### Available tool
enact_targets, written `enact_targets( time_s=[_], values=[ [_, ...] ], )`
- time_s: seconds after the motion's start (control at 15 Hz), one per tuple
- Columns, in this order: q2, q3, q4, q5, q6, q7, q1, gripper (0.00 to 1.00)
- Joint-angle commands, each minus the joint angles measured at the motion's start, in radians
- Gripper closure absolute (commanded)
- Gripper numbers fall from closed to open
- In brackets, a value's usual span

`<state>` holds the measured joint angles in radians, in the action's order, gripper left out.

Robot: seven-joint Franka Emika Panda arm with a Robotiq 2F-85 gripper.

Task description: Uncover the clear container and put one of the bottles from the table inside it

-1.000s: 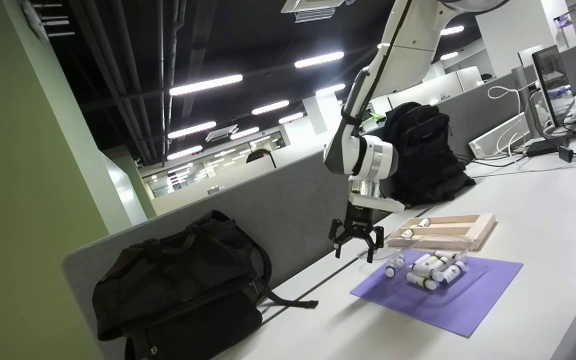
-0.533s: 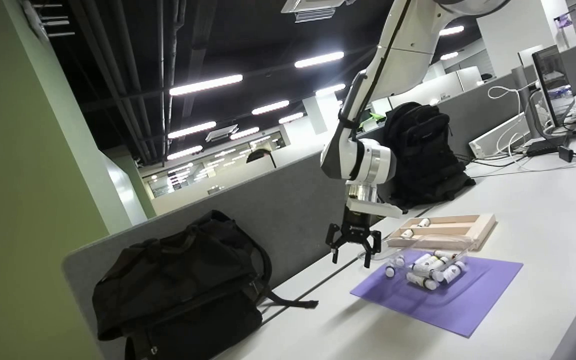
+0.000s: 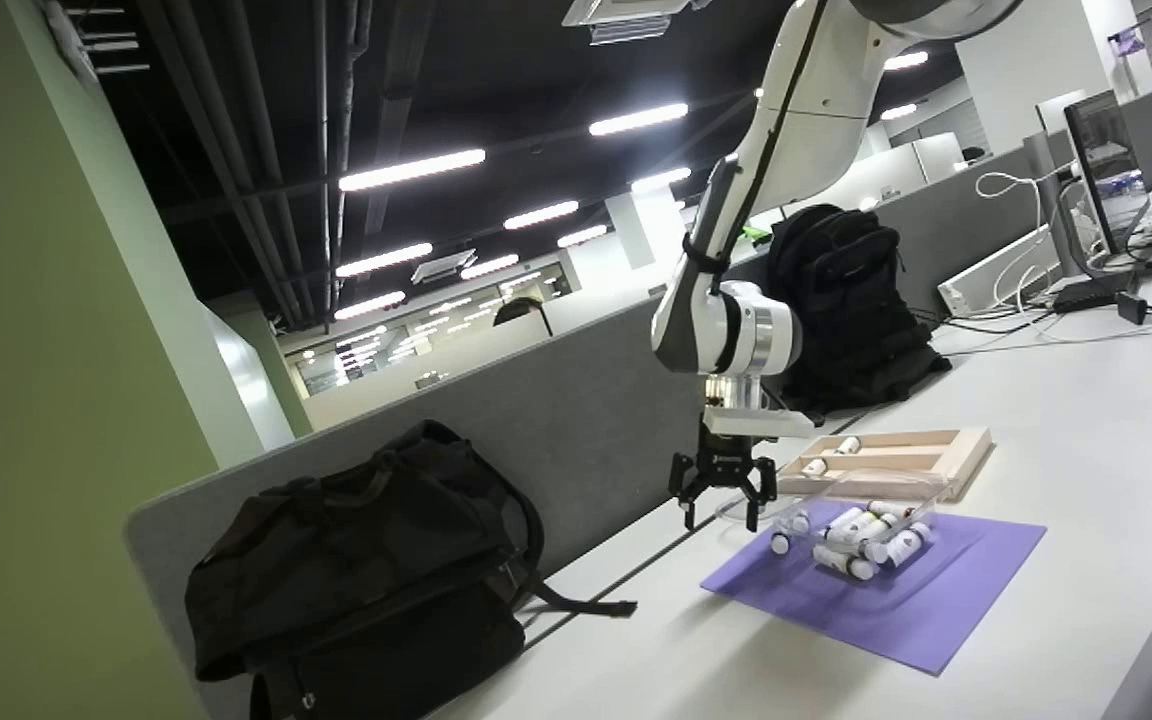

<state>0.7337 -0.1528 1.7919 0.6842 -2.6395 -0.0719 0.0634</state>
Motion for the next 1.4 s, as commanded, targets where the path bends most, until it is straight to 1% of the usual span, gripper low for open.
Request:
enact_targets(
  time_s=[0.0,0.33,0.73,0.87,1.0,1.33],
  values=[
    [-0.004,0.038,-0.001,-0.09,0.027,0.133,0.016,0.0],
    [0.001,0.055,-0.006,-0.179,0.069,0.237,0.007,0.0],
    [0.004,0.076,-0.009,-0.244,0.105,0.322,0.013,0.0],
    [0.01,0.08,-0.01,-0.254,0.09,0.339,0.016,0.0],
    [0.017,0.077,-0.003,-0.247,0.047,0.348,0.018,0.0],
    [0.024,0.089,0.018,-0.243,-0.016,0.445,0.053,0.0]
  ],
)
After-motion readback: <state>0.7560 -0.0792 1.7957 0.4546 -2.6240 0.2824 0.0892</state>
